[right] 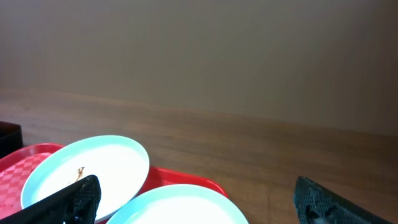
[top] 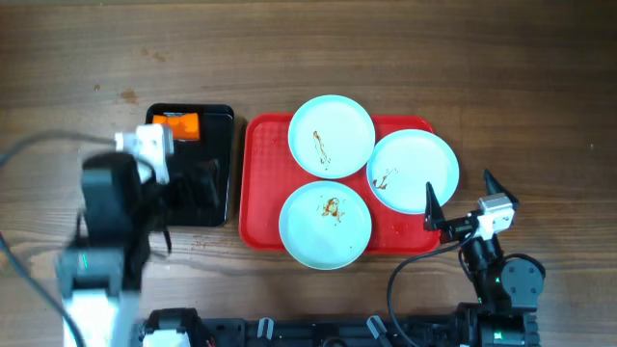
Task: Clean dirty plates on tray and stack at the side
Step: 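Reach the left gripper into the black tray and grasp the orange sponge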
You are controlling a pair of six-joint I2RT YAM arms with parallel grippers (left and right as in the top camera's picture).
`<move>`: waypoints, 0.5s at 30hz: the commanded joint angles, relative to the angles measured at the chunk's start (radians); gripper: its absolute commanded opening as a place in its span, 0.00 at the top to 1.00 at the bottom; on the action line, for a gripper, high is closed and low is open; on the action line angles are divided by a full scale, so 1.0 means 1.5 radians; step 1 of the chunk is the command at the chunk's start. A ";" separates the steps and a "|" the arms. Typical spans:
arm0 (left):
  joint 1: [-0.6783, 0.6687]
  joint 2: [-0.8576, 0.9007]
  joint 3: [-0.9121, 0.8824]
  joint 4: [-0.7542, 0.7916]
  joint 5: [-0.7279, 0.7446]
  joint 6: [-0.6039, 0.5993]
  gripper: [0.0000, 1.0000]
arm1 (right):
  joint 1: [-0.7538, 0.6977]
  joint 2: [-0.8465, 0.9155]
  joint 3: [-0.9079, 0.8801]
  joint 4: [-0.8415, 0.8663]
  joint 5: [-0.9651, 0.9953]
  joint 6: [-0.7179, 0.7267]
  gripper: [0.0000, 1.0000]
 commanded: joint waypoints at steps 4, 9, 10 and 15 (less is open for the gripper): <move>0.002 0.317 0.239 -0.187 0.162 -0.008 0.00 | 0.002 -0.002 -0.001 0.003 -0.008 0.004 0.00; 0.002 0.365 0.239 -0.137 0.164 -0.066 0.00 | 0.002 -0.002 -0.001 0.003 -0.008 0.004 0.00; 0.002 0.365 0.239 -0.130 0.161 -0.065 0.00 | 0.002 -0.002 -0.001 0.003 -0.008 0.004 0.00; 0.002 0.365 0.239 -0.128 0.097 -0.061 0.00 | 0.002 -0.002 -0.001 0.003 -0.008 0.004 0.00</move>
